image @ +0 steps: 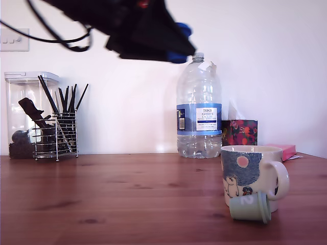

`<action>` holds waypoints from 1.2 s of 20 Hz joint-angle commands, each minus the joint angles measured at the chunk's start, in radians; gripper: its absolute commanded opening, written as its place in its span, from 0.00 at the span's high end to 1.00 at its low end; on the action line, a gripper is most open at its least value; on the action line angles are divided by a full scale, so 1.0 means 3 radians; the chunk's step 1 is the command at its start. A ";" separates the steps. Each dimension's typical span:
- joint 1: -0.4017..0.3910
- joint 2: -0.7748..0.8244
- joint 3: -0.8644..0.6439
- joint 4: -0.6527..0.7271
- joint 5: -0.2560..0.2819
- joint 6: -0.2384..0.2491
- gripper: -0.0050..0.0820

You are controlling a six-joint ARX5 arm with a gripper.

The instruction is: Pick up the coffee capsules from the table one by one and drop them inside the nearest coffee cup

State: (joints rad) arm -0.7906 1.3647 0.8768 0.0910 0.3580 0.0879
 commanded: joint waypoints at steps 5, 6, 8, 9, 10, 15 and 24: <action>-0.0175 0.0662 0.0660 -0.0230 0.0000 0.0004 0.74; -0.0206 0.0783 0.0787 -0.0310 0.0000 0.0031 0.74; -0.0256 0.1008 0.1053 -0.0468 -0.0025 0.0086 0.74; -0.0275 0.1124 0.1179 -0.0551 -0.0058 0.0086 0.74; -0.0291 0.1223 0.1302 -0.0657 -0.0093 0.0093 0.74; -0.0356 0.1712 0.1836 -0.1240 -0.0184 0.0209 0.74; -0.0439 0.2110 0.2143 -0.1733 -0.0408 0.0342 0.74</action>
State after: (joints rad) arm -0.9161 1.9736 1.5127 -0.4244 0.2386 0.1829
